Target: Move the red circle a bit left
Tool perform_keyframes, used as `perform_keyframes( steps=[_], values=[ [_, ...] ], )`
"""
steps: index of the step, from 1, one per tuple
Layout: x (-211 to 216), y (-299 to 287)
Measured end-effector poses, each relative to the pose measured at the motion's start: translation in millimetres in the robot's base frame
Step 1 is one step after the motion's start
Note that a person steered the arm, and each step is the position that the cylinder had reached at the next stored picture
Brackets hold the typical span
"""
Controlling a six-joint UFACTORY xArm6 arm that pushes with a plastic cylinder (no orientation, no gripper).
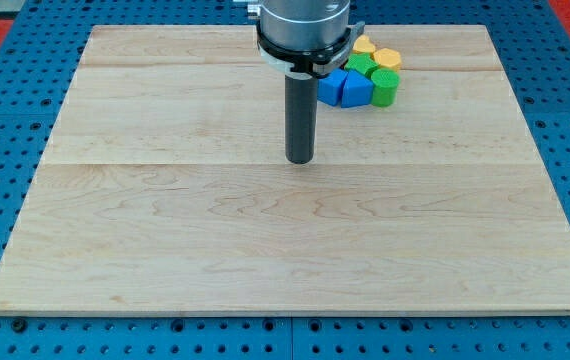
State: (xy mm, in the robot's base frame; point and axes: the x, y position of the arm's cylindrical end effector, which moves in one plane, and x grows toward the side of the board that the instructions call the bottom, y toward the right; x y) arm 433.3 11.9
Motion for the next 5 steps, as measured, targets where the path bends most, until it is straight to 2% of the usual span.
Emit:
perform_keyframes(
  steps=[1,2,3,5],
  values=[
    [1,2],
    [-11,71],
    [-44,149],
    [-122,176]
  ],
)
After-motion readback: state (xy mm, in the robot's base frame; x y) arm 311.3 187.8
